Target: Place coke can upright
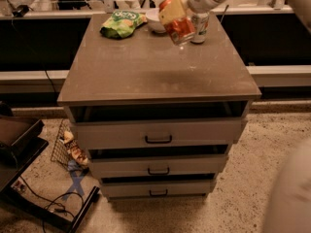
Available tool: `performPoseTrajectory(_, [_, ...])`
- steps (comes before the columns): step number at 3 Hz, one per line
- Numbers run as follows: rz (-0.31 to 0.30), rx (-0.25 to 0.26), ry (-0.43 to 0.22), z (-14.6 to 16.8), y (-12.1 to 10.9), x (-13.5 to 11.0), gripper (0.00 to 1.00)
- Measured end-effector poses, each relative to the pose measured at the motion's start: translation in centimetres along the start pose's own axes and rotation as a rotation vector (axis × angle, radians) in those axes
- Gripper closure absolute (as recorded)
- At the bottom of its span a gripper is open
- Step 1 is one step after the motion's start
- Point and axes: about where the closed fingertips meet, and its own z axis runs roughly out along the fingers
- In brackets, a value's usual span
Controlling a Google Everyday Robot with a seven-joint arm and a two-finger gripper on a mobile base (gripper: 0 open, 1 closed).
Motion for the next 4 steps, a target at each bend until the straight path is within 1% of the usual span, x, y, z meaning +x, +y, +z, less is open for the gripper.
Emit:
performPoseTrajectory(1, [0.014,-0.068,-0.098,1.2,0.5,5.0,1.0])
performPoseTrajectory(2, [0.188,-0.109,-0.271,6.1,-3.8,10.9,1.0])
performPoseTrajectory(3, [0.188,-0.109,-0.271,6.1,-3.8,10.9,1.0])
performPoseTrajectory(4, [0.181,-0.102,-0.309,6.2,-4.7,9.4,1.0])
